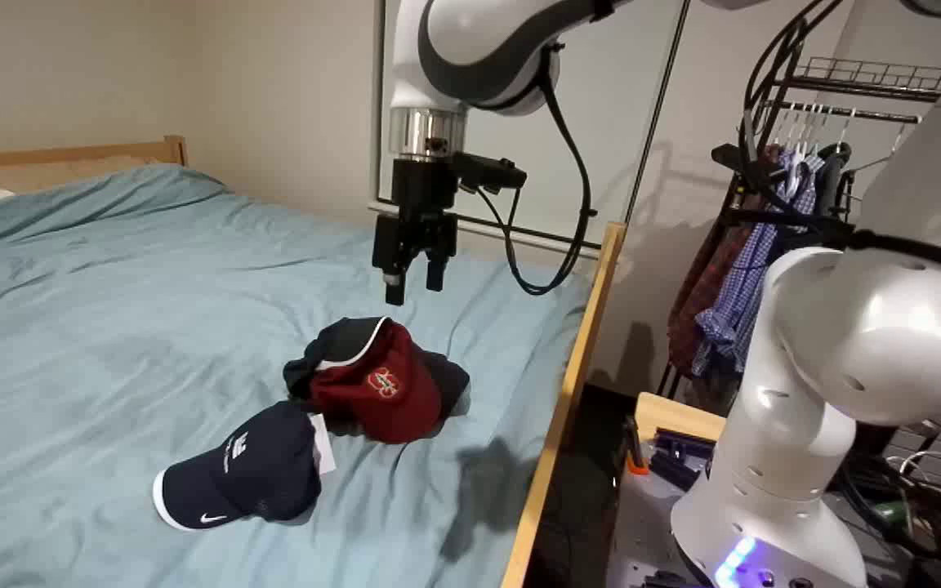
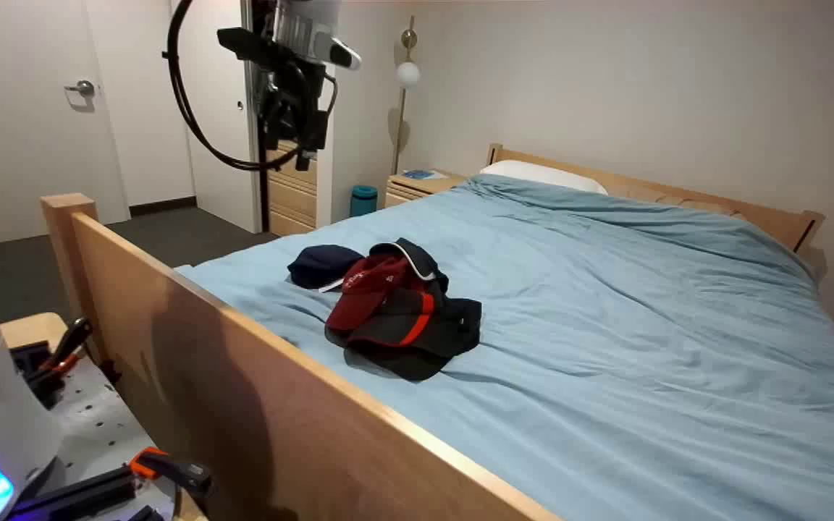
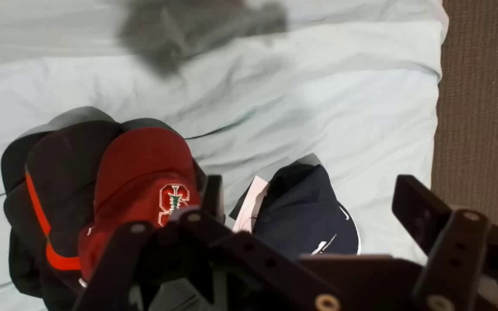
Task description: Move the black and red caps to the left
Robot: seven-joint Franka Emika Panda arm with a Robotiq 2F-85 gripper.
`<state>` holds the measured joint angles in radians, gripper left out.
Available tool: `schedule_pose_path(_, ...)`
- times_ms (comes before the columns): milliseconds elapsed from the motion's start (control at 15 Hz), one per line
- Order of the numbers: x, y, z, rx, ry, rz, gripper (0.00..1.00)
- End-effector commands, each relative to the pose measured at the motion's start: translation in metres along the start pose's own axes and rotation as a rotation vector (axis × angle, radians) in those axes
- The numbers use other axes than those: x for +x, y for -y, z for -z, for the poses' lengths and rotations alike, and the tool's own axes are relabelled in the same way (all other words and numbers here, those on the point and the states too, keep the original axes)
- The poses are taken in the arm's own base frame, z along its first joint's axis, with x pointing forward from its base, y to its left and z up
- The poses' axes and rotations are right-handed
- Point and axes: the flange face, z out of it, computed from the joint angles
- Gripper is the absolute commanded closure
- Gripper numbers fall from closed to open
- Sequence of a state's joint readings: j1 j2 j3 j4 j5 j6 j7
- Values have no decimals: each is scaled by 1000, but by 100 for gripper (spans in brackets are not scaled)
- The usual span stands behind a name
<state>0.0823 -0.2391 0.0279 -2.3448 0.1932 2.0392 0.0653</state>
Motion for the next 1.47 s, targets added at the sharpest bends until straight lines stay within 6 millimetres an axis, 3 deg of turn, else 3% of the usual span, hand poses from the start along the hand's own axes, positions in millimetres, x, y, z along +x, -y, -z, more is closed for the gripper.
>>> schedule_pose_path(0, 0, 0, 0, 0, 1, 0, 0)
schedule_pose_path(533, 31, -45, -31, 20, -98, -237, 0)
schedule_pose_path(933, 64, -85, -77, 22, -238, -491, 0)
schedule_pose_path(1267, 89, -97, -106, 44, -349, -575, 0)
schedule_pose_path(1400, 84, -97, -106, 28, -334, -542, 0)
